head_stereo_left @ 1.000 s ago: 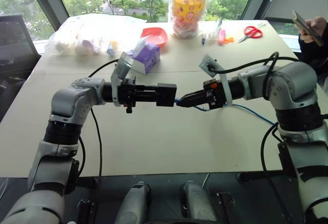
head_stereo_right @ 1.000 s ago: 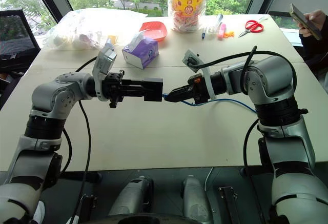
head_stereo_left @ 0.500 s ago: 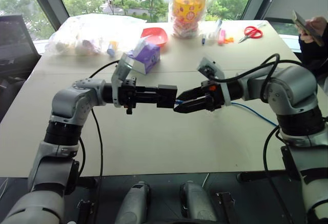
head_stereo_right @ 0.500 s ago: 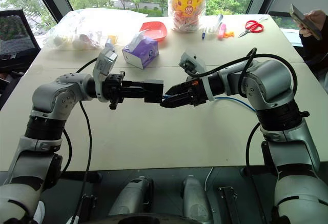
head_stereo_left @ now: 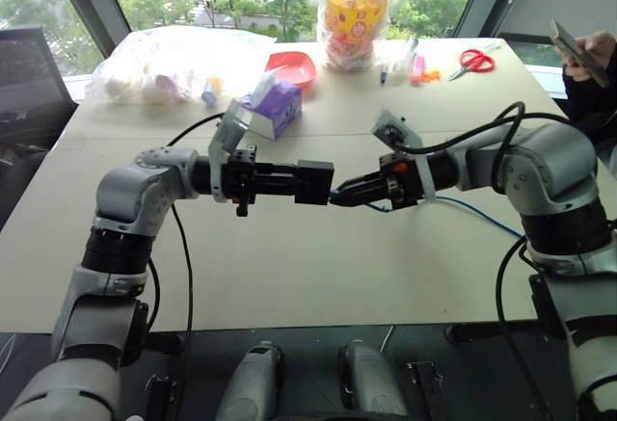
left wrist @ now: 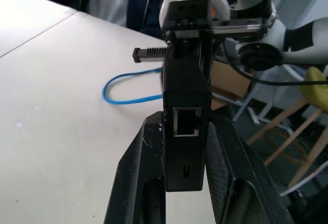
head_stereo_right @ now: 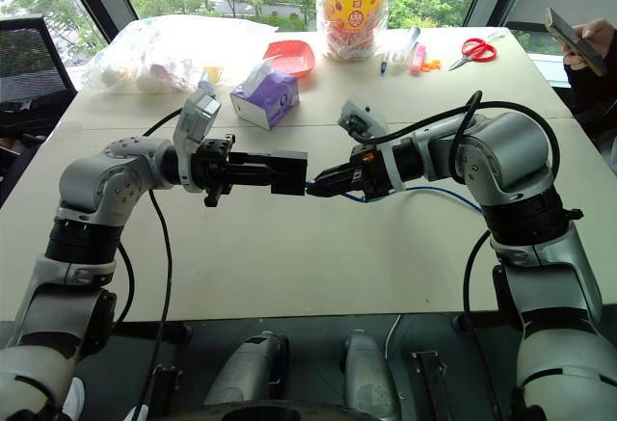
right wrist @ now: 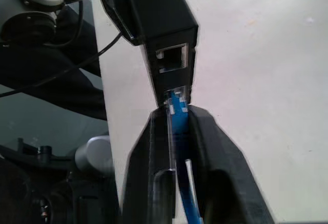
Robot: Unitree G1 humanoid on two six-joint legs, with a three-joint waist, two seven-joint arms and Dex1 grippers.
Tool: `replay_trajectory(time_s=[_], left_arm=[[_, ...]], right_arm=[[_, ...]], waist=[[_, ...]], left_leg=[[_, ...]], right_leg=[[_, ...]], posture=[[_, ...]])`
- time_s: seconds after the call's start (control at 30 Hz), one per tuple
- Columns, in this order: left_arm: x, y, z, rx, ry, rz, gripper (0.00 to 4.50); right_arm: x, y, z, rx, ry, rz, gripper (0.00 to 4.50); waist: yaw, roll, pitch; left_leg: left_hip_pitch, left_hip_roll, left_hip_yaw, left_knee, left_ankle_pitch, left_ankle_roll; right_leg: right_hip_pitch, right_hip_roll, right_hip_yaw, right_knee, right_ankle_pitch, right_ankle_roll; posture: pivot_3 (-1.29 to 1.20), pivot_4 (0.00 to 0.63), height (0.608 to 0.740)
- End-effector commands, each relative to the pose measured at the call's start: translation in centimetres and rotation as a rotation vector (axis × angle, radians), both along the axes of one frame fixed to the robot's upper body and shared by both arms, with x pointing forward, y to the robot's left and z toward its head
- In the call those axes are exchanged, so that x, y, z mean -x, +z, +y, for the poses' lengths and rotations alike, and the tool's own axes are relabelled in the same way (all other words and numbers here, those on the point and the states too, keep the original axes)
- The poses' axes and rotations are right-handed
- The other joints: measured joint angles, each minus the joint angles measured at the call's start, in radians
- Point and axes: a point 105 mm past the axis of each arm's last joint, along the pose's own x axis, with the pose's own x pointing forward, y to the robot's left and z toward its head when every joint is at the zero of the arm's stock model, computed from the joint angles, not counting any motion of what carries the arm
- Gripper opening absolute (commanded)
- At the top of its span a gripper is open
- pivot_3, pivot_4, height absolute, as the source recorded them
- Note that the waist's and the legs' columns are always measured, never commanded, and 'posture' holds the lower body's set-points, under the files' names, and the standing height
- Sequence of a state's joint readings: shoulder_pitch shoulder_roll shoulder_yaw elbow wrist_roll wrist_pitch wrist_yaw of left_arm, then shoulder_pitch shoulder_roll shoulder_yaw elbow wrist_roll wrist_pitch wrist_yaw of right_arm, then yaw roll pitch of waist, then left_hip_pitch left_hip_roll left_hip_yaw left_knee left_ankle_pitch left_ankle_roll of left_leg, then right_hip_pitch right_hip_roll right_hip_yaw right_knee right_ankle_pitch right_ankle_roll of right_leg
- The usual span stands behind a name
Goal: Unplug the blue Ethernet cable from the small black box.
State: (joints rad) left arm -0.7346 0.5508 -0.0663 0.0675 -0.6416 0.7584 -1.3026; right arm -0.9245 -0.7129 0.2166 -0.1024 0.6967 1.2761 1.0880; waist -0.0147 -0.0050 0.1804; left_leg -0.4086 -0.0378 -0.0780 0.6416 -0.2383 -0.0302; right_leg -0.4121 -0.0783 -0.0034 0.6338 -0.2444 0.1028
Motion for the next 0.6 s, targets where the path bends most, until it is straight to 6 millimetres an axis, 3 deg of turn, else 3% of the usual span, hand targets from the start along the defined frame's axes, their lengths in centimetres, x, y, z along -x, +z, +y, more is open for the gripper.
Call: replay_trajectory(time_s=[0.03, 0.4, 0.6], left_arm=[[0.6, 0.2, -0.2, -0.01, -0.02, -0.029, 0.45], [0.9, 0.0, 0.0, -0.022, -0.036, -0.019, 0.45], [1.2, 0.2, 1.2, -0.038, -0.049, -0.001, 0.45]], right_arm=[[0.2, 1.8, 0.5, -0.038, 0.032, -0.05, 0.05], [0.0, 1.5, 0.2, -0.019, 0.017, -0.037, 0.05], [-0.4, 0.4, -1.6, 0.016, -0.021, -0.013, 0.05]], waist=[[0.0, 0.0, 0.0], [0.0, 0.0, 0.0], [0.0, 0.0, 0.0]], left_leg=[[0.0, 0.0, 0.0, 0.0, 0.0, 0.0], [0.0, 0.0, 0.0, 0.0, 0.0, 0.0], [0.0, 0.0, 0.0, 0.0, 0.0, 0.0]], right_leg=[[0.0, 0.0, 0.0, 0.0, 0.0, 0.0], [0.0, 0.0, 0.0, 0.0, 0.0, 0.0], [0.0, 0.0, 0.0, 0.0, 0.0, 0.0]], posture=[[0.0, 0.15, 0.74], [0.0, 0.15, 0.74], [0.0, 0.15, 0.74]])
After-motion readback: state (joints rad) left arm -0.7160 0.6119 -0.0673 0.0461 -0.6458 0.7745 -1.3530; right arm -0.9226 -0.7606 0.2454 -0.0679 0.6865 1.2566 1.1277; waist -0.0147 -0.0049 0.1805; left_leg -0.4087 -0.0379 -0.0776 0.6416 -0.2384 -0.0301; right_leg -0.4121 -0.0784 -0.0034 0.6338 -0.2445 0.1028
